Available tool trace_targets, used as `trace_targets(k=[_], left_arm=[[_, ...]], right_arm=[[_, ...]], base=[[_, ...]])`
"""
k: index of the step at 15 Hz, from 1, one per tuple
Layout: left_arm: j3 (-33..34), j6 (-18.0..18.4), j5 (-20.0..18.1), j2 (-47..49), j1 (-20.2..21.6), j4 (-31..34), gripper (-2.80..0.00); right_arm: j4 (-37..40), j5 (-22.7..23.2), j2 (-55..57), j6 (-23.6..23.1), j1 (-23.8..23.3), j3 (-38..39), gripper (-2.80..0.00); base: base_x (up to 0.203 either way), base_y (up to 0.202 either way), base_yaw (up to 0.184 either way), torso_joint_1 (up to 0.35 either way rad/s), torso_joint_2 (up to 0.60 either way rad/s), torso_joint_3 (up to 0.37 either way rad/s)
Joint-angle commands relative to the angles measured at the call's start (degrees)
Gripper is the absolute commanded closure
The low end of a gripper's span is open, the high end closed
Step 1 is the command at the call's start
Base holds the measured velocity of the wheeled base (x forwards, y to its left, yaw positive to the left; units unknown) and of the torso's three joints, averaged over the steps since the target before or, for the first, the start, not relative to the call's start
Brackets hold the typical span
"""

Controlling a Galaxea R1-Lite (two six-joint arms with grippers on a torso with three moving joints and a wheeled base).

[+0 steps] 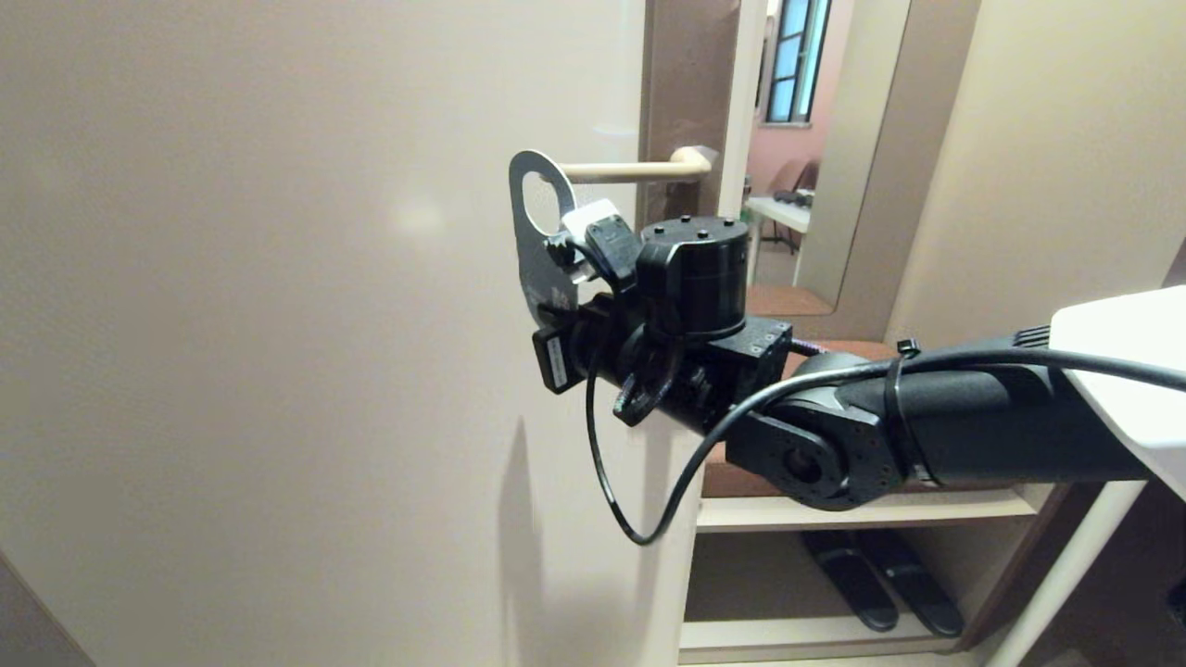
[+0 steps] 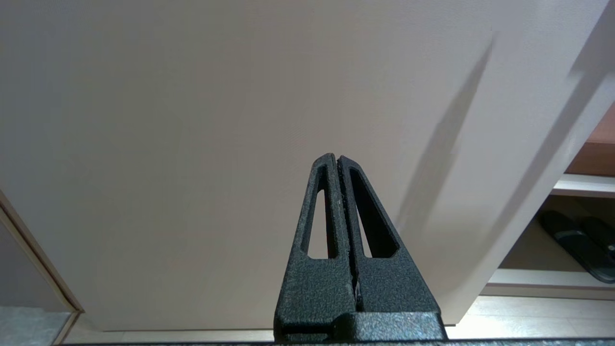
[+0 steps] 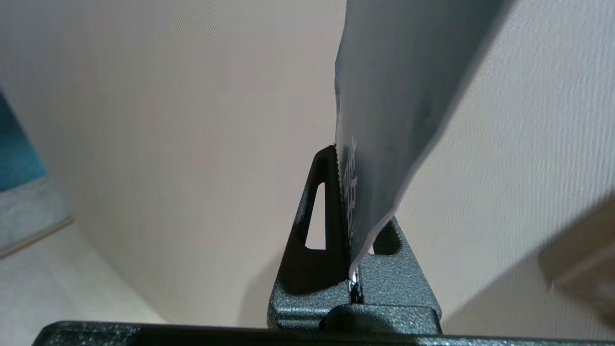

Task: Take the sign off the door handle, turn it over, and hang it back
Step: Hand it to the other hand

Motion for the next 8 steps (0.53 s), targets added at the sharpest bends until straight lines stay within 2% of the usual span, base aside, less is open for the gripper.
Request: trace_targets(k=[1,8], left_arm=[[0.0,-0.1,0.0,0.0,0.0,0.0,0.00],[0.0,0.0,0.1,0.0,0.0,0.0,0.00]], right_arm=[[-0.2,-0.1,-2.4,0.0,0.5,2.6,0.00],[-0.4,-1.0,-10.6,-0.3,3.0,12.8,0.00]], base=[[0.000,0.000,0.000,0.000,0.00,0.000],[0.000,0.000,0.000,0.000,0.00,0.000]])
